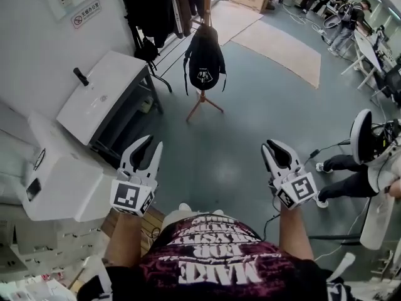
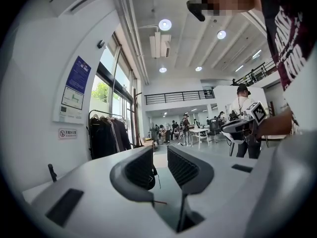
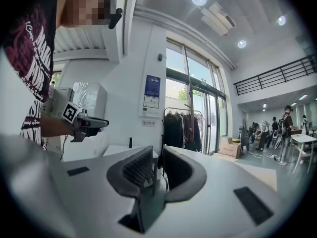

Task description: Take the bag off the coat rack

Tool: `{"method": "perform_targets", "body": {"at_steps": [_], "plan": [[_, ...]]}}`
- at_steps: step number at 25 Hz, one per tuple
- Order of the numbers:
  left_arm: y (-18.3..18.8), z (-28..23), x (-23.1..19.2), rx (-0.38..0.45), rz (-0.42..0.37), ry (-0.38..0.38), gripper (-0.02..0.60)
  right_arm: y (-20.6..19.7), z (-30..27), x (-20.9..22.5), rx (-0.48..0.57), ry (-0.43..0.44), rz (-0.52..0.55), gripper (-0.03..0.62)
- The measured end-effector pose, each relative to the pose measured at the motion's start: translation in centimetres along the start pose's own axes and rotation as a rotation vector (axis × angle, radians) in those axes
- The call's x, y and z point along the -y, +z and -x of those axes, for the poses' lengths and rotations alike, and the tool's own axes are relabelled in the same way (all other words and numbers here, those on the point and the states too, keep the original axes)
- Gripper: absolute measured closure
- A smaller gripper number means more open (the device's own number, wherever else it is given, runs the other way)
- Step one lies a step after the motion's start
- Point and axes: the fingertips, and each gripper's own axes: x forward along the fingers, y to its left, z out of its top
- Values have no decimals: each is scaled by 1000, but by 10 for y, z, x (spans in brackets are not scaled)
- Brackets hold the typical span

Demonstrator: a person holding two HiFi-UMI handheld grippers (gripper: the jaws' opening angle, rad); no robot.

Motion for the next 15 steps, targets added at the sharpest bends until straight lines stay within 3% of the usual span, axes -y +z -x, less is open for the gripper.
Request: {"method": "perform_targets", "body": {"at_steps": [8, 15], "plan": [[-7, 28, -46, 24, -2, -3, 502, 21, -26, -36, 36, -36, -1, 516], [-27, 38, -68, -2, 25, -15, 502, 7, -41, -57, -5, -42, -6, 503]]}}
